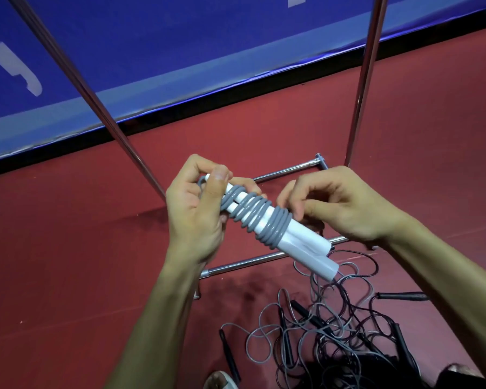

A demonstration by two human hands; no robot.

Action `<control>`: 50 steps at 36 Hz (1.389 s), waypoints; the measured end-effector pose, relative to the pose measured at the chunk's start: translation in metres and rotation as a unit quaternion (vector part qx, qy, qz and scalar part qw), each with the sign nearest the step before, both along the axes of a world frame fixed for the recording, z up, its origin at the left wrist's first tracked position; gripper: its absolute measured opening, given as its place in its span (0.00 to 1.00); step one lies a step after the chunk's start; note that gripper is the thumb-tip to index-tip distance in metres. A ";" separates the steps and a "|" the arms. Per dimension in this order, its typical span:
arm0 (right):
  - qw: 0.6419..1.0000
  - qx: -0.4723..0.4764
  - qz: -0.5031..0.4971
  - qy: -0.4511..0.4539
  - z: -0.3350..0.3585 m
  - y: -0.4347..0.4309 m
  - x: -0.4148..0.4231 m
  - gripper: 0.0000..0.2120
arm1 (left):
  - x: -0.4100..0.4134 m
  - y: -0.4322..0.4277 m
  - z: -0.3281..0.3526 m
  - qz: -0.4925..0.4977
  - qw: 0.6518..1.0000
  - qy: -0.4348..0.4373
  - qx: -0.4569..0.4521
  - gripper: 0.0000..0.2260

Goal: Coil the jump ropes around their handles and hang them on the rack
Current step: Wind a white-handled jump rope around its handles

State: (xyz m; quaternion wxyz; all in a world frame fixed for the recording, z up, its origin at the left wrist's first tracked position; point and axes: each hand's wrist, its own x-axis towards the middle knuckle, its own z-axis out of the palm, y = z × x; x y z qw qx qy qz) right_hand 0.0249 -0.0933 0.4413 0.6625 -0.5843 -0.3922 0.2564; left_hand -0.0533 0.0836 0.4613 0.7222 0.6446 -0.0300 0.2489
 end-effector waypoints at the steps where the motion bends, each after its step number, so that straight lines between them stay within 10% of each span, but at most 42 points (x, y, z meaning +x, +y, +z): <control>1: 1.000 -0.013 -0.011 -0.022 0.002 0.000 0.000 0.18 | 0.001 0.000 0.000 0.001 1.000 -0.003 0.000 0.07; 15: 0.988 -0.051 -0.115 -0.089 0.013 0.007 -0.009 0.03 | 0.000 0.008 0.001 0.055 0.996 -0.023 0.067 0.08; 24: 0.967 -0.136 -0.113 -0.182 0.021 0.006 -0.012 0.23 | -0.001 0.007 0.001 0.082 0.993 -0.022 0.081 0.07; 50: 0.945 -0.161 -0.161 -0.235 0.027 0.007 -0.013 0.22 | 0.002 -0.020 -0.019 0.094 0.991 -0.004 0.090 0.07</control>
